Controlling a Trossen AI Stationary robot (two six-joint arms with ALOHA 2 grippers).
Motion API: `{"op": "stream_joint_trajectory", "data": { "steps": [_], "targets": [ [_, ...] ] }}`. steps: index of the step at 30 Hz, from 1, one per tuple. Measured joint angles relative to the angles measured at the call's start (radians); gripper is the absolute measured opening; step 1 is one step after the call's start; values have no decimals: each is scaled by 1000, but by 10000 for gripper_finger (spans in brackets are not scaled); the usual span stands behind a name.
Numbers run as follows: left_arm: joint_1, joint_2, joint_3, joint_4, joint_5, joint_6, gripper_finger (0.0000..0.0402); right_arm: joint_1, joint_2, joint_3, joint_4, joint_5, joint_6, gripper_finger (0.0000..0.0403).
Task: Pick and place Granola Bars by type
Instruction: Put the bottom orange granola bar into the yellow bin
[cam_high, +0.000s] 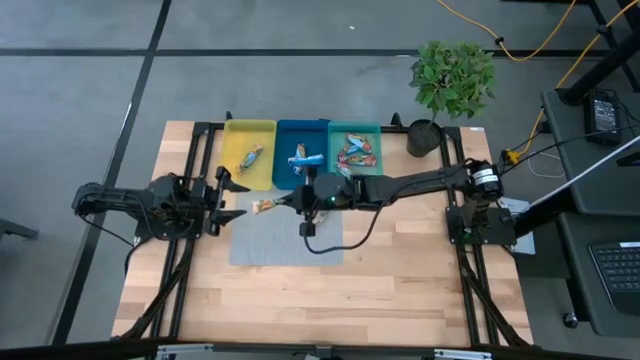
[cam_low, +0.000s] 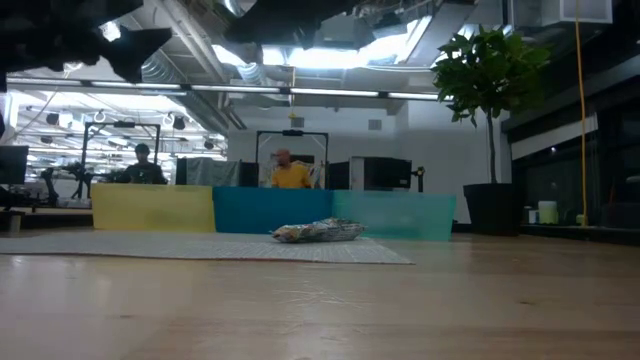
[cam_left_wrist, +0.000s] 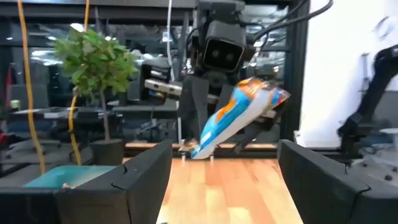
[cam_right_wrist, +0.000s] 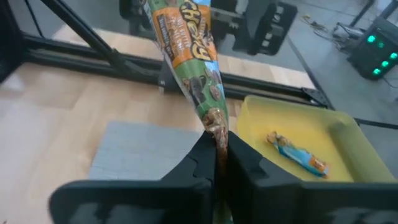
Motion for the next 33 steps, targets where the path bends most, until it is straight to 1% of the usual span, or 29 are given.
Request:
{"op": "stream_joint_trajectory", "data": {
  "steps": [2,5,10,12,15,18,20,24,26,28,30,33],
  "targets": [
    [0,47,31,-9,-18,2,283,-10,0,0,19,-36,0,17],
    [0,133,81,-6,-15,2,283,-19,0,0,45,-74,-1,17],
    [0,287,169,-1,-30,35,283,-23,0,0,83,-75,-6,34],
    [0,347,209,1,-35,52,283,-23,0,0,96,-75,-20,32],
    [-4,432,269,1,-35,81,283,-27,0,0,110,-81,-22,18],
    [-19,499,320,1,-38,109,283,-36,0,0,120,-116,-20,17],
    [-31,533,345,2,-39,127,283,-37,0,0,124,-120,-18,18],
    [-52,579,371,14,-56,136,280,-37,0,0,123,-119,-18,35],
    [-58,590,379,18,-84,139,270,-37,0,0,123,-120,-17,36],
    [-64,598,383,17,-104,151,252,-37,0,0,123,-120,-16,28],
    [-70,600,384,22,-116,161,227,-37,0,0,123,-119,-16,19],
    [-73,600,384,23,-116,176,177,-37,0,0,123,-118,-17,17]
  ]
}}
